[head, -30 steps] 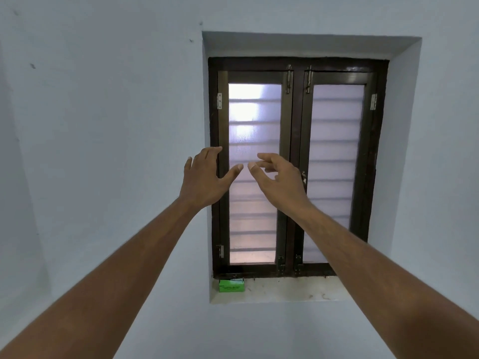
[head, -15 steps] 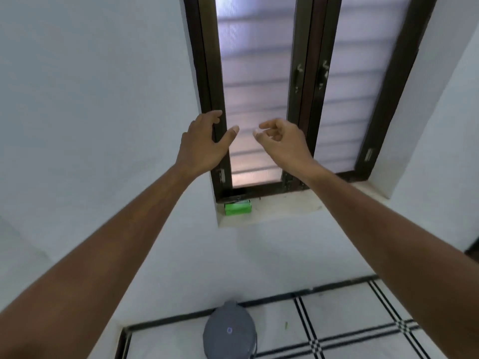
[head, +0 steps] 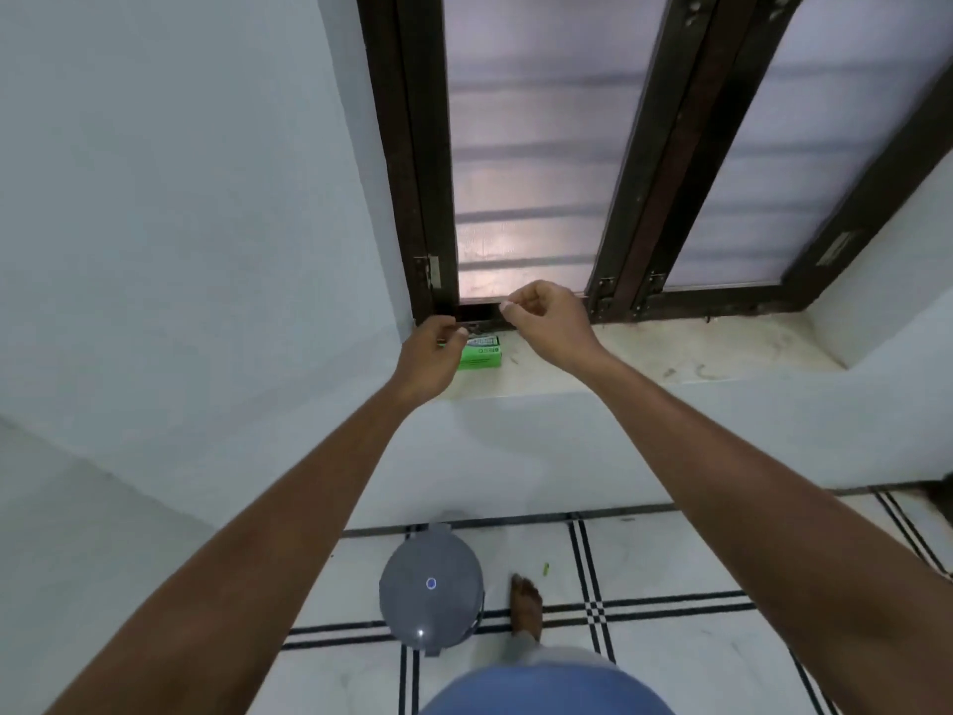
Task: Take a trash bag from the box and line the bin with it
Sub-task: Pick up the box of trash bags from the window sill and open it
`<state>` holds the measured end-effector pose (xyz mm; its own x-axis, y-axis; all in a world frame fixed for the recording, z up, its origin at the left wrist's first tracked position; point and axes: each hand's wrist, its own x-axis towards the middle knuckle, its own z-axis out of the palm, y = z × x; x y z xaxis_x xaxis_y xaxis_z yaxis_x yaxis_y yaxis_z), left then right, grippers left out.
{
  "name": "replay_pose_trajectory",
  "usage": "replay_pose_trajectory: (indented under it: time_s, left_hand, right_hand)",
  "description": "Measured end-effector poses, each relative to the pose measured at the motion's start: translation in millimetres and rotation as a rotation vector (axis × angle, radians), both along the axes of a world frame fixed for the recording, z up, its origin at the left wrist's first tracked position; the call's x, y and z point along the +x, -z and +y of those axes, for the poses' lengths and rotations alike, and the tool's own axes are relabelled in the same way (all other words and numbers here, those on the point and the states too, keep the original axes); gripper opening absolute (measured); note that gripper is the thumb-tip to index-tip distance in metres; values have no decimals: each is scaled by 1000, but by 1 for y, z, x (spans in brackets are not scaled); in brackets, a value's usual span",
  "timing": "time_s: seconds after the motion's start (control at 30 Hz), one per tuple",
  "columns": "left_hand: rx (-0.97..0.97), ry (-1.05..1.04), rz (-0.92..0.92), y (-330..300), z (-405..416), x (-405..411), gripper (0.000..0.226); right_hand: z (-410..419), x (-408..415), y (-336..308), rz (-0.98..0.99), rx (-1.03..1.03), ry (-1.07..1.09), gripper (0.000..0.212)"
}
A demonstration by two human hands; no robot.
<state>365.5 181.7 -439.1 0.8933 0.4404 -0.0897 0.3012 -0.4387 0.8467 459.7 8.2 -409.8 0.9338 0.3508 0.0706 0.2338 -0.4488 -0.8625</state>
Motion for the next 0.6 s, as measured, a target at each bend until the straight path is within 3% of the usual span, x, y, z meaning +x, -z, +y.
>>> replay_pose_trajectory:
  time_s: [0.1, 0.3, 0.43, 0.6]
  left_hand:
    - [-63, -88, 142, 37, 1, 32, 40]
    - [-150, -220, 335, 93, 13, 71, 59]
    - [-180, -218, 375, 108, 19, 81, 52]
    - [-244, -181, 380, 115, 31, 83, 66]
  right_hand:
    - [7, 45, 43, 77, -114, -79, 13]
    - [25, 104, 113, 133, -340, -243, 24]
    - [48, 122, 135, 46, -529, -353, 49]
    - [81, 129, 156, -148, -786, -494, 98]
